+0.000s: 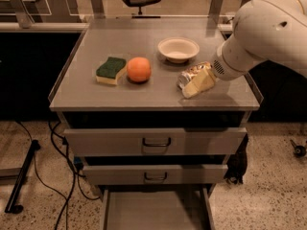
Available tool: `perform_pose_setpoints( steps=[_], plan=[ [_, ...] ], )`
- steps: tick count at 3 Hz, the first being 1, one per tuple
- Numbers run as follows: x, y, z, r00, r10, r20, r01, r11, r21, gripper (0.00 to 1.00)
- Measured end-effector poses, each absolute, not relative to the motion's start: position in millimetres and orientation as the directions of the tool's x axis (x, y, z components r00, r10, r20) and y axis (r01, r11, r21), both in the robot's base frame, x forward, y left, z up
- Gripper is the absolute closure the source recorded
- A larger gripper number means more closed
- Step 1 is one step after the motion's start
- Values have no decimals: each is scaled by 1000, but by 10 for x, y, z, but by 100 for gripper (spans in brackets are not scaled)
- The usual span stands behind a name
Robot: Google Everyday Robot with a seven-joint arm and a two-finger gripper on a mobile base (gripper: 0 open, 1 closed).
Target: Place orange can into bottom drawer
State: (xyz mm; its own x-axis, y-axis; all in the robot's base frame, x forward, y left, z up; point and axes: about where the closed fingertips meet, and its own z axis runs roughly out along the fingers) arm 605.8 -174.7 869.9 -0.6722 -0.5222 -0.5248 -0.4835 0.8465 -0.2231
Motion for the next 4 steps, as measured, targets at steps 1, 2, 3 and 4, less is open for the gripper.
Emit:
perform_pose_setpoints(
  steps=[1,2,3,4],
  plan=[
    [6170,-1732,8634,-677,-504,-537,-483,854,-193,0],
    [6266,-1704,8575,-678,-490,-548,-486,858,-166,0],
    [6360,-1651,8493,-678,-481,-556,-497,857,-136,0],
    [6409,-1606,8439,-677,-479,-559,-506,854,-118,0]
  ],
)
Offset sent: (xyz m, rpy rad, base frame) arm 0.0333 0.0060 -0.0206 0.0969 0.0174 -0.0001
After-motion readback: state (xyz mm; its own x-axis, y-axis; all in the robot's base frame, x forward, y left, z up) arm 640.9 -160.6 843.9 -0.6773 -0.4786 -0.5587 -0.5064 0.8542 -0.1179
